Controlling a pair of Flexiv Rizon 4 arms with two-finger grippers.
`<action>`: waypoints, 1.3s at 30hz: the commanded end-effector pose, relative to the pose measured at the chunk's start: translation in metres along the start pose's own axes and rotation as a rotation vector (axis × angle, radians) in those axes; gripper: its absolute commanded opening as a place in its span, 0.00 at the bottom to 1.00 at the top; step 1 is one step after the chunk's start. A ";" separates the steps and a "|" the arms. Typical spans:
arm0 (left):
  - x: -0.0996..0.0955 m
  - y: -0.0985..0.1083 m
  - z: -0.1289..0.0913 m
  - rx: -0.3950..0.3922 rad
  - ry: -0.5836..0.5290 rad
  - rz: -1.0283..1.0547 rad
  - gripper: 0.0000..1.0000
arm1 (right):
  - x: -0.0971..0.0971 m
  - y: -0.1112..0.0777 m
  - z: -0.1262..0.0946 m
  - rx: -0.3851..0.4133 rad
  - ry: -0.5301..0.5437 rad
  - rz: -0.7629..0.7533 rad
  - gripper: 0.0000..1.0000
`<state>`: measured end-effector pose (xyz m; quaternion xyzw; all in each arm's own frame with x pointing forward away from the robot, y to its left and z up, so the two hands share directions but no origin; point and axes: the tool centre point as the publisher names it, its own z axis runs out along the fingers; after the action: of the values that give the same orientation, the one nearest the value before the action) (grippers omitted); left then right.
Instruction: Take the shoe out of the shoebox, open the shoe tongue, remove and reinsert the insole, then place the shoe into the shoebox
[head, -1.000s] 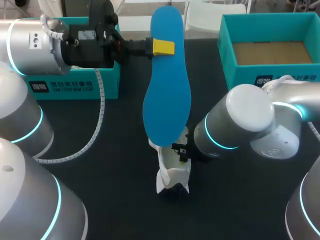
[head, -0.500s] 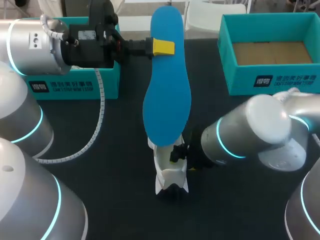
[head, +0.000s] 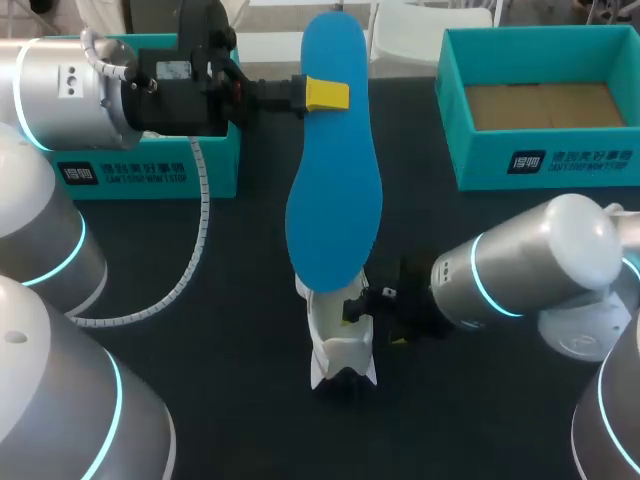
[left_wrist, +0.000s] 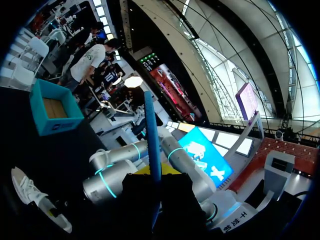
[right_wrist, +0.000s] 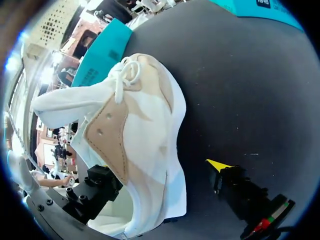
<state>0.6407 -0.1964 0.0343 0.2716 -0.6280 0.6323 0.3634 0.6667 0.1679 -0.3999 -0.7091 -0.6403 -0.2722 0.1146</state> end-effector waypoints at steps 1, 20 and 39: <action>-0.001 0.000 0.002 0.001 0.000 0.000 0.00 | 0.000 -0.001 0.000 0.000 0.002 0.000 1.00; -0.001 0.000 0.002 0.001 0.000 0.000 0.00 | 0.027 0.002 -0.059 0.067 0.205 0.005 1.00; -0.001 0.000 0.002 0.001 0.000 0.000 0.00 | 0.023 0.056 -0.096 0.128 0.101 0.062 1.00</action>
<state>0.6406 -0.1965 0.0344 0.2716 -0.6280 0.6324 0.3634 0.6983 0.1487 -0.3270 -0.7120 -0.5920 -0.3510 0.1394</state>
